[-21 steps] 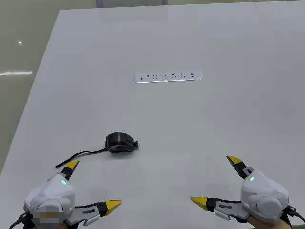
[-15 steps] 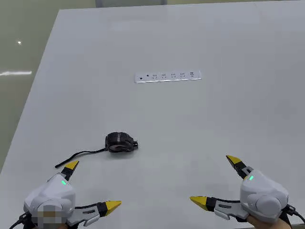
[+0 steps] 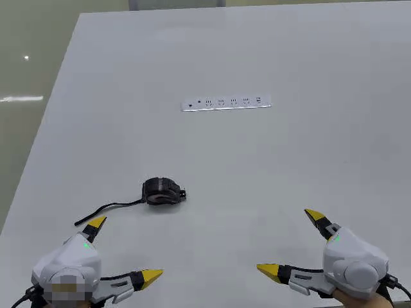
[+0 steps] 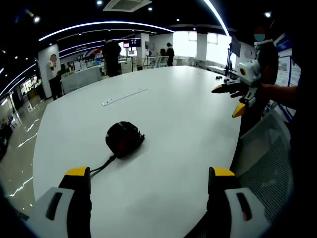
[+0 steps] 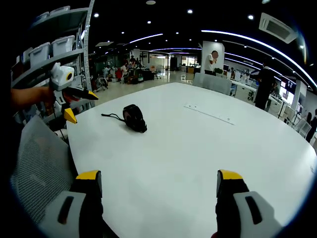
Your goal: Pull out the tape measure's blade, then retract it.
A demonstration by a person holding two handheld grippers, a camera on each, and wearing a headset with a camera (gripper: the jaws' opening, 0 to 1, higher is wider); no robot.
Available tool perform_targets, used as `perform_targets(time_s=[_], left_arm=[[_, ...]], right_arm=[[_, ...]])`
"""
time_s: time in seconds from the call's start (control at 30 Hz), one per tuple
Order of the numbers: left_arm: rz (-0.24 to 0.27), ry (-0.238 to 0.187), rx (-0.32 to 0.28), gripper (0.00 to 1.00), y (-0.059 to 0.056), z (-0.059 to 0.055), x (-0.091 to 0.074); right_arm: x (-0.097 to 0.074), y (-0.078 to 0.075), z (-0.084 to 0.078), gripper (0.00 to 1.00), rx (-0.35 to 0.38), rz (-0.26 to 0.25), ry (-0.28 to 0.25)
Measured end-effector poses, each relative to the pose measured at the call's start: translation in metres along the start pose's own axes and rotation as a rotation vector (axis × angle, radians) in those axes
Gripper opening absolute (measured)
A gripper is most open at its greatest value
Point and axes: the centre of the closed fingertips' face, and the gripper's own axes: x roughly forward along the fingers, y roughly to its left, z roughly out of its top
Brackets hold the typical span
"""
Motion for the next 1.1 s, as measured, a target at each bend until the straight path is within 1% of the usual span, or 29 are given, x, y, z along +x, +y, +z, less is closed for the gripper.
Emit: perform_targets(time_s=[0.17,0.33,0.57,0.77,0.9,1.1], left_arm=[[-0.001,0.003,0.010,0.97,0.002,0.000,0.000],[-0.001,0.011,0.019,0.97,0.005,-0.001,0.001],[-0.008,0.026,0.045,0.95,0.009,0.000,-0.001],[-0.017,0.039,0.067,0.94,0.012,0.000,-0.001],[-0.024,0.049,0.078,0.92,0.014,-0.001,0.001],[-0.032,0.064,0.098,0.89,0.017,-0.002,0.003]], right_arm=[[0.000,-0.002,0.001,0.99,-0.002,-0.004,-0.001],[0.001,-0.003,0.001,0.99,-0.016,0.004,0.010],[0.002,-0.001,0.000,0.98,-0.057,0.036,0.039],[0.004,-0.002,0.002,0.97,-0.069,0.058,0.044],[0.005,-0.001,0.001,0.97,-0.092,0.081,0.061],[0.007,0.000,0.001,0.95,-0.122,0.119,0.072]])
